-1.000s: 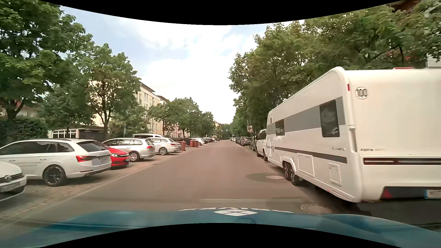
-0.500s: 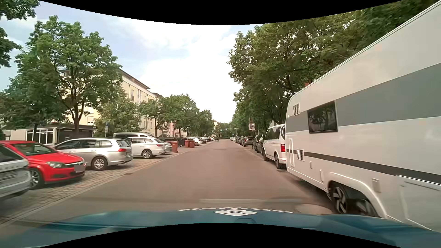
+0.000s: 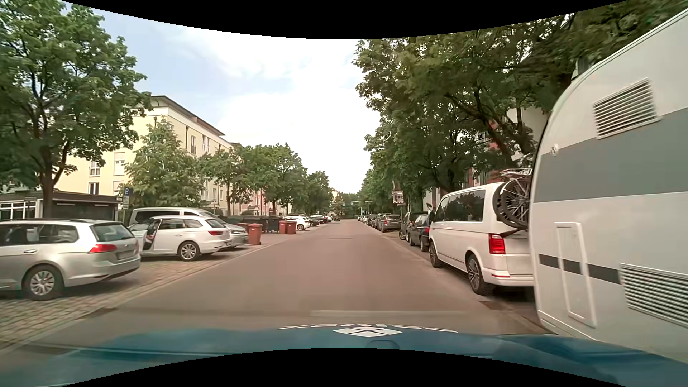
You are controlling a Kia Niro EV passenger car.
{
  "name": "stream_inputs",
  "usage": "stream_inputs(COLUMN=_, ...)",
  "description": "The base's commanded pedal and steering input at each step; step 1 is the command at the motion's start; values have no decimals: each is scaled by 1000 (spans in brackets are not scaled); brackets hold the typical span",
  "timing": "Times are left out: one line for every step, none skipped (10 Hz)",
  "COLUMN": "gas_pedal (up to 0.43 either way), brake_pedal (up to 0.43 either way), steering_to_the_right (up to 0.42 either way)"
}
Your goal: Follow the waypoints while adhering to traffic rules and regulations
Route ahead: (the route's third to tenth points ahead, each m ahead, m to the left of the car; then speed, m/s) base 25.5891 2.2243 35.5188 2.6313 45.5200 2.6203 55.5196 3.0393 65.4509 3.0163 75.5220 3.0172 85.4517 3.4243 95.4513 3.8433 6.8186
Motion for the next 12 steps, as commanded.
stream_inputs(gas_pedal=157, brake_pedal=0, steering_to_the_right=1)
stream_inputs(gas_pedal=157, brake_pedal=0, steering_to_the_right=0)
stream_inputs(gas_pedal=157, brake_pedal=0, steering_to_the_right=0)
stream_inputs(gas_pedal=157, brake_pedal=0, steering_to_the_right=0)
stream_inputs(gas_pedal=157, brake_pedal=0, steering_to_the_right=0)
stream_inputs(gas_pedal=157, brake_pedal=0, steering_to_the_right=0)
stream_inputs(gas_pedal=157, brake_pedal=0, steering_to_the_right=0)
stream_inputs(gas_pedal=157, brake_pedal=0, steering_to_the_right=0)
stream_inputs(gas_pedal=157, brake_pedal=0, steering_to_the_right=0)
stream_inputs(gas_pedal=157, brake_pedal=0, steering_to_the_right=0)
stream_inputs(gas_pedal=157, brake_pedal=0, steering_to_the_right=0)
stream_inputs(gas_pedal=157, brake_pedal=0, steering_to_the_right=0)
